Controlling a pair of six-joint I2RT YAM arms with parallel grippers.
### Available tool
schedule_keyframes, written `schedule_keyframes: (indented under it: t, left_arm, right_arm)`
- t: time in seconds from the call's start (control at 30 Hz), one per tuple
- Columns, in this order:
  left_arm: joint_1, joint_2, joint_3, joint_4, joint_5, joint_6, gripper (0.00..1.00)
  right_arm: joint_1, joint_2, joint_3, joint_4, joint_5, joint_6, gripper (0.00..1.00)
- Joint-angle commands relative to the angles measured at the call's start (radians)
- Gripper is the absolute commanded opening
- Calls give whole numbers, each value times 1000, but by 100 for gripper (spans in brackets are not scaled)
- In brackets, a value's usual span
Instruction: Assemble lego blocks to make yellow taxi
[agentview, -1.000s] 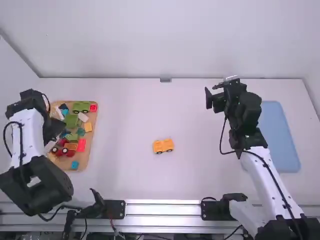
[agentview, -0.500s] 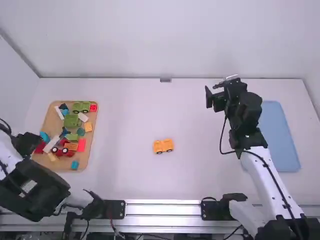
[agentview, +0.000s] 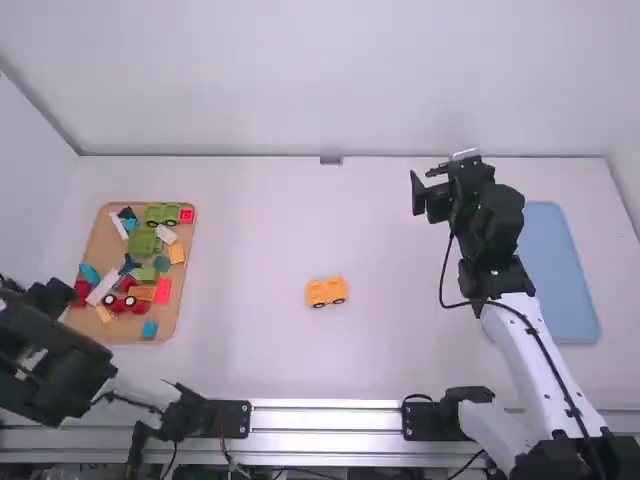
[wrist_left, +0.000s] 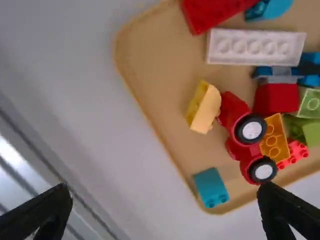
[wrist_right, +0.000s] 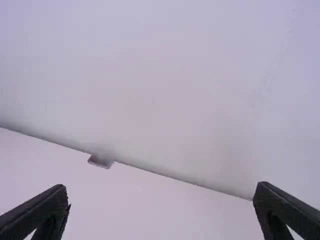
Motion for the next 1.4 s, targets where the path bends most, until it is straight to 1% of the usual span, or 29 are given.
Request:
schedule_keyframes:
  t: [0.0,0.03,0.1,0.13,0.17,0.2,0.27,0.37,0.4,0.47,0.63,0.8,0.97,1.03,1.27,1.37]
  left_arm:
    - [-18,53,-8,-10,28,64,89]
    - [-21,71,-8,-10,27,63,88]
    - [-23,104,-8,-3,11,59,79]
    - [-23,127,-8,-2,3,56,67]
    - [-23,130,-8,-3,3,56,66]
    - [-23,142,-8,-3,2,58,61]
    - [-22,169,-10,-2,5,60,59]
    - [-23,175,-31,33,0,64,62]
    - [-24,175,-47,64,-7,64,65]
    - [-34,175,-64,90,-19,64,67]
    - [-98,175,-98,156,-61,72,67]
    - [-182,175,-99,198,-80,85,66]
    - [-232,175,-100,212,-166,39,61]
    - [-236,176,-103,213,-161,40,58]
    - [-203,176,-147,265,-163,64,58]
    - [-181,176,-174,304,-143,85,54]
  right_arm:
    - [5,3,39,5,-2,2,99]
    - [5,3,39,6,-2,3,99]
    - [5,3,39,6,-2,6,99]
    - [5,3,39,7,-2,5,99]
    - [5,3,39,7,-2,5,98]
    - [5,3,39,9,-2,6,99]
    - [5,3,39,13,-2,5,98]
    - [5,3,39,13,-2,6,99]
    - [5,3,39,13,-2,6,99]
    - [5,3,39,13,-2,5,99]
    - [5,3,39,13,-2,6,98]
    - [5,3,39,12,-2,6,99]
    - [5,3,39,9,-2,6,98]
    - [5,3,39,2,-2,5,99]
    - [5,3,39,-5,-2,3,99]
    - [5,3,39,-5,-1,2,98]
